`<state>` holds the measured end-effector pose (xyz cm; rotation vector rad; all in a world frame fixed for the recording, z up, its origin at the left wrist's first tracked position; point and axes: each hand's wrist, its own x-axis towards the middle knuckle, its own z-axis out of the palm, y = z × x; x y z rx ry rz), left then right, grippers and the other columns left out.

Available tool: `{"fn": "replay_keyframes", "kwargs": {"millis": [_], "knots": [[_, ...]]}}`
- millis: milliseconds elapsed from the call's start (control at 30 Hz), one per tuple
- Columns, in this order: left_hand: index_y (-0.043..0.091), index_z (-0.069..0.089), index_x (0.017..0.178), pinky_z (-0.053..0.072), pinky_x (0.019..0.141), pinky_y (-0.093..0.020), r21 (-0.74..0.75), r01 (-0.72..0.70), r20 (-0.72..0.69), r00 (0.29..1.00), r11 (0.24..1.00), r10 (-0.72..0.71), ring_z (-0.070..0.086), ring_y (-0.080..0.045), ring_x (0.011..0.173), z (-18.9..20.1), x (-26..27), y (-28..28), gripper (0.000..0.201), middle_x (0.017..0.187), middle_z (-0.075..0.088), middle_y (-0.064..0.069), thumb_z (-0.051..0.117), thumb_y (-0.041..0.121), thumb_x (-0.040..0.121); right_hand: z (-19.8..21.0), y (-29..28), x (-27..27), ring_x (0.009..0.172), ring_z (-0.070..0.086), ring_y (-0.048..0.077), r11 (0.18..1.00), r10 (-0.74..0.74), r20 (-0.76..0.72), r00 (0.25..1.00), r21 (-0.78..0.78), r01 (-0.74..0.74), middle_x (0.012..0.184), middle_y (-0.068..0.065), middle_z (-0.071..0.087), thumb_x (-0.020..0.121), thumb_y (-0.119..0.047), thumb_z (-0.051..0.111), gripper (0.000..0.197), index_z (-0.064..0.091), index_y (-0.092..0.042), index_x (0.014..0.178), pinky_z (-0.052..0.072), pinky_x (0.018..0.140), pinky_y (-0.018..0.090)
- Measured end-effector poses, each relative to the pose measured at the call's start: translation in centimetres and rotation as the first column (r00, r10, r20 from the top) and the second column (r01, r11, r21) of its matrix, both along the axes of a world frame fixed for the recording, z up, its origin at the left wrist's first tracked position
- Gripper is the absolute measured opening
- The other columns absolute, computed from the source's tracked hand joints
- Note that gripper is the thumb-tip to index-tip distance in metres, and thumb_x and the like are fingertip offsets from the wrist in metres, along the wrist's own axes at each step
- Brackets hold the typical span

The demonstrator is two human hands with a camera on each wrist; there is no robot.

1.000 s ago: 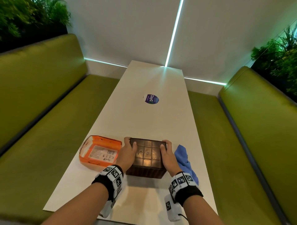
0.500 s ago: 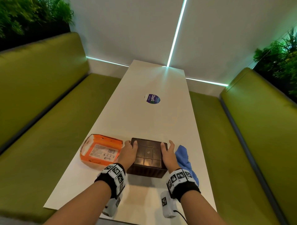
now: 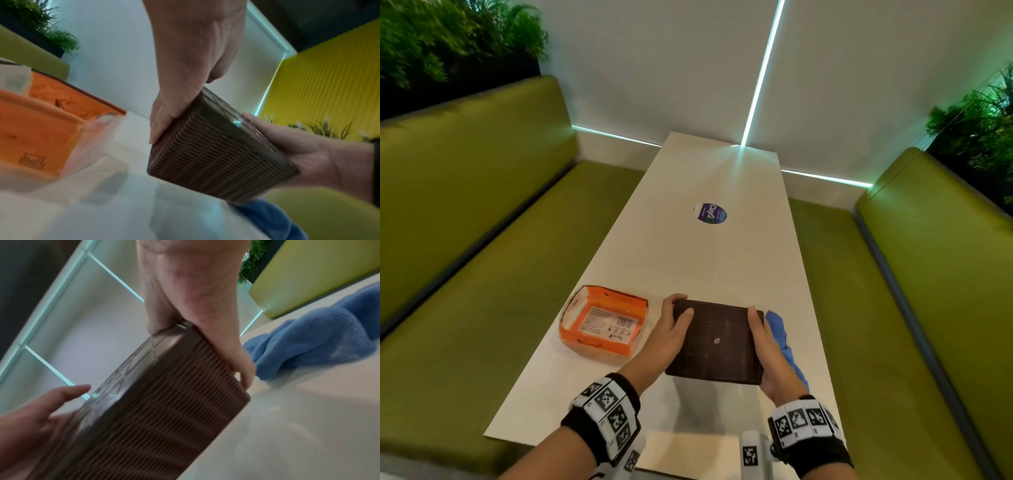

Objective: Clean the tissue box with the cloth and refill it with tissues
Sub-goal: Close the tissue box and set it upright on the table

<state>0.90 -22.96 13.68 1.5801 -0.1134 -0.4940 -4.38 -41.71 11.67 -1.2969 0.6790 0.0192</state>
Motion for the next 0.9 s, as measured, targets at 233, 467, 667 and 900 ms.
{"fn": "replay_keyframes", "kwargs": {"millis": [233, 467, 667, 900], "knots": [[0.029, 0.037, 0.135, 0.052, 0.086, -0.029, -0.214, 0.063, -0.160, 0.982, 0.975, -0.099, 0.061, -0.018, 0.111, 2.4, 0.2, 2.8, 0.092, 0.124, 0.060, 0.000, 0.088, 0.035, 0.059, 1.4, 0.2, -1.8, 0.114, 0.065, 0.029, 0.996, 0.082, 0.199, 0.977, 0.011, -0.086, 0.124, 0.009, 0.067, 0.078, -0.072, 0.053, 0.062, 0.060, -0.033, 0.125, 0.050, 0.096, 0.057], [0.039, 0.027, 0.135, 0.042, 0.104, -0.030, 0.256, 0.152, 0.483, 0.836, 0.955, -0.262, 0.042, -0.003, 0.124, 5.0, -2.5, 4.5, 0.104, 0.131, 0.038, 0.018, 0.090, 0.044, 0.053, 1.5, -2.1, -3.2, 0.127, 0.051, 0.040, 0.869, 0.311, 0.016, 0.950, 0.401, -0.291, 0.136, 0.016, 0.057, 0.074, -0.085, 0.009, 0.096, 0.058, -0.026, 0.132, 0.035, 0.105, 0.066], [0.029, 0.029, 0.138, 0.006, 0.122, -0.043, 0.496, 0.257, 0.767, 0.318, 0.830, -0.557, 0.014, -0.014, 0.148, 5.8, -4.6, 4.4, 0.088, 0.144, 0.034, 0.010, 0.082, 0.042, 0.069, 2.3, -1.8, -4.0, 0.120, 0.052, 0.037, 0.749, 0.312, 0.049, 0.949, 0.602, -0.277, 0.133, 0.024, 0.054, 0.079, -0.079, 0.046, 0.096, 0.043, -0.008, 0.143, 0.037, 0.103, 0.053], [0.049, -0.021, 0.143, 0.008, 0.117, -0.019, 0.643, 0.247, 0.517, 0.558, 0.724, -0.649, -0.022, 0.000, 0.145, 2.7, -4.2, 6.0, 0.136, 0.154, -0.028, 0.023, 0.086, 0.045, 0.061, 2.7, -2.2, -4.4, 0.096, 0.069, 0.027, 0.898, 0.086, 0.066, 0.994, 0.427, -0.106, 0.118, 0.015, 0.069, 0.088, -0.037, 0.060, 0.048, 0.060, -0.011, 0.127, 0.052, 0.083, 0.041]]}}
